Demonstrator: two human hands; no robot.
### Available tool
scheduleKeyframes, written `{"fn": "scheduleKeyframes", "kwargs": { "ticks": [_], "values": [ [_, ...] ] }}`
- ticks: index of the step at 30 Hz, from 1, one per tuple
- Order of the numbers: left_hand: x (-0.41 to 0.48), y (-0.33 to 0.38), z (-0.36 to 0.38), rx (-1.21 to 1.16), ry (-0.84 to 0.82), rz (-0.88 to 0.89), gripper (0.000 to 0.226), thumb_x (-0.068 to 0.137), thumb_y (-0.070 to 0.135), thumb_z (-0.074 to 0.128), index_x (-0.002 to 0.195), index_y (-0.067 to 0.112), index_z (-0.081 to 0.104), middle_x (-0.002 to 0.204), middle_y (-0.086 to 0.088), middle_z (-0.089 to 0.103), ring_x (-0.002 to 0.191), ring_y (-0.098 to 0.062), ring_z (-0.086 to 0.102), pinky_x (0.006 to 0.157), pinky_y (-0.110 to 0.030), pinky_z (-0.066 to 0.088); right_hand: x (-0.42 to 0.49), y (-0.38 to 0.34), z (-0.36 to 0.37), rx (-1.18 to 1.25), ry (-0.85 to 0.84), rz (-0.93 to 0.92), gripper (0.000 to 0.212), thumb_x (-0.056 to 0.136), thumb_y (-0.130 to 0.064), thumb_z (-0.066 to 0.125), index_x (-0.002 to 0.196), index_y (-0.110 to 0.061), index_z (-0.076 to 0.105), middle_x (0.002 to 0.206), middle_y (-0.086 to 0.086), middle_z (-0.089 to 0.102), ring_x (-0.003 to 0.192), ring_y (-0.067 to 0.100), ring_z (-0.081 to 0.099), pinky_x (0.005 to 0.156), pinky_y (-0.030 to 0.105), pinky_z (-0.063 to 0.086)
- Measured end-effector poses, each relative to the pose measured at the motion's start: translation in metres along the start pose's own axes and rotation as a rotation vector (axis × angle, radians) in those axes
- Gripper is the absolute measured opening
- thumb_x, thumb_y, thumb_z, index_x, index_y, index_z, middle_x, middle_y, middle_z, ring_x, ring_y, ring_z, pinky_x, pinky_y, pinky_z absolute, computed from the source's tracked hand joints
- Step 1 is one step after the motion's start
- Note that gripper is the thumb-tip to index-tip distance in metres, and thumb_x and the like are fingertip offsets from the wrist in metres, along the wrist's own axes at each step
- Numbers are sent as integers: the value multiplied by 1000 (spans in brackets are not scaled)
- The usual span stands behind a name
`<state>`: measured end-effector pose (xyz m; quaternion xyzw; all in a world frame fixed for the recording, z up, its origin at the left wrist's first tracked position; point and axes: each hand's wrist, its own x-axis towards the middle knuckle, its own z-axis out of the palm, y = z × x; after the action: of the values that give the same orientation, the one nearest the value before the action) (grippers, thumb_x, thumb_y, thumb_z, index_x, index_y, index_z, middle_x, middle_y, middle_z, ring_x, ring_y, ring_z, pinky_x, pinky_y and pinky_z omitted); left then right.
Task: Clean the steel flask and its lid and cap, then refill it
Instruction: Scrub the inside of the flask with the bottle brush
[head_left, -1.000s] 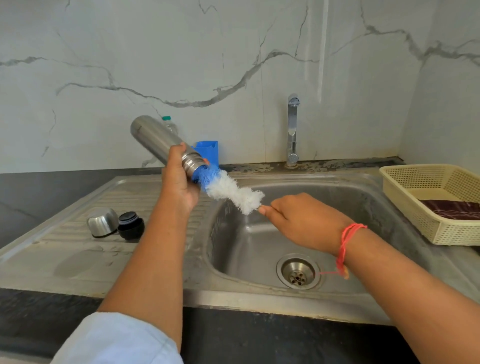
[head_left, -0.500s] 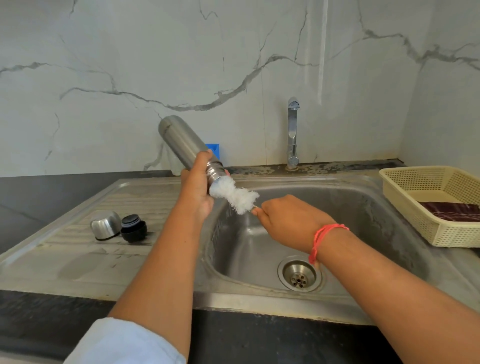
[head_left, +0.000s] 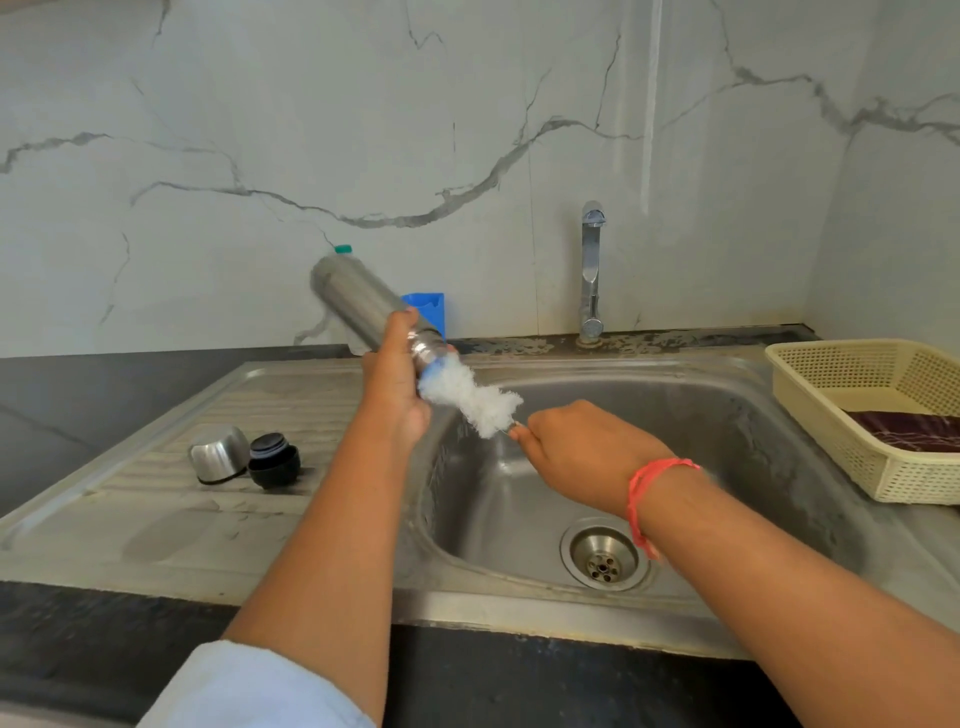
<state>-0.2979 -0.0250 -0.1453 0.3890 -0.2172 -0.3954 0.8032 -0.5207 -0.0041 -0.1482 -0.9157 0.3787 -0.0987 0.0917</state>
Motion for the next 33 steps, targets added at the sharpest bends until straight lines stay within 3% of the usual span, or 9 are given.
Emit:
{"fn": "scheduleKeyframes", "kwargs": {
  "ticks": [8,12,14,18,21,25,28,30,33],
  "values": [
    [1,3,-1,-16,-17,15,85,78,29,81,149,4,42,91,-12,58,60,-22,64,58,-34,57,-6,4,-3,14,-16,16,45,109,-41,29,70,-23,43,73,0,50,65,15,48,64,36,37],
    [-9,-3,15,-32,-106,-19,52,88,26,76,129,7,50,88,-13,58,61,-23,63,59,-33,57,6,0,-5,117,41,0,47,109,-39,31,68,-19,41,68,0,46,62,11,43,60,34,31],
    [-11,2,17,-98,-162,-68,35,92,28,71,114,8,54,84,-11,59,64,-23,63,62,-32,59,2,5,-5,287,29,15,50,108,-42,35,67,-15,39,62,-1,43,54,13,38,52,28,28],
    [-20,10,15,-311,-223,-83,35,84,32,73,103,6,60,84,-9,66,71,-19,67,66,-29,60,-16,7,-6,1085,-269,96,43,105,-46,42,69,-22,42,57,-3,25,44,10,15,38,16,13],
    [-20,19,9,-418,-220,-57,35,90,36,68,106,5,60,85,-10,66,73,-19,68,69,-29,61,-17,-3,-5,1224,-402,86,44,105,-48,39,68,-25,40,61,-5,19,47,8,8,38,16,6],
    [-17,15,10,-423,-253,-62,37,94,39,65,103,3,64,89,-12,66,86,-24,68,91,-32,57,-7,-18,6,1203,-279,115,43,105,-47,41,70,-23,42,58,-4,24,44,9,13,38,15,10],
    [-12,12,7,-272,-293,-46,43,99,49,57,91,11,77,89,-7,72,83,-20,70,83,-34,57,-6,-12,8,856,35,63,46,106,-44,43,68,-17,44,53,-1,34,41,12,27,41,23,25],
    [-8,10,4,-192,-312,-75,48,98,56,57,107,12,75,108,-8,74,100,-22,72,92,-40,57,-5,-4,7,544,196,33,51,106,-44,41,63,-16,40,54,-3,41,48,12,37,52,30,32],
    [0,7,3,-146,-235,-73,51,96,49,64,127,8,63,136,-18,66,122,-29,67,102,-49,56,-2,7,6,326,298,51,53,106,-44,37,60,-18,37,57,-2,43,58,19,42,60,36,29]
  ]
}}
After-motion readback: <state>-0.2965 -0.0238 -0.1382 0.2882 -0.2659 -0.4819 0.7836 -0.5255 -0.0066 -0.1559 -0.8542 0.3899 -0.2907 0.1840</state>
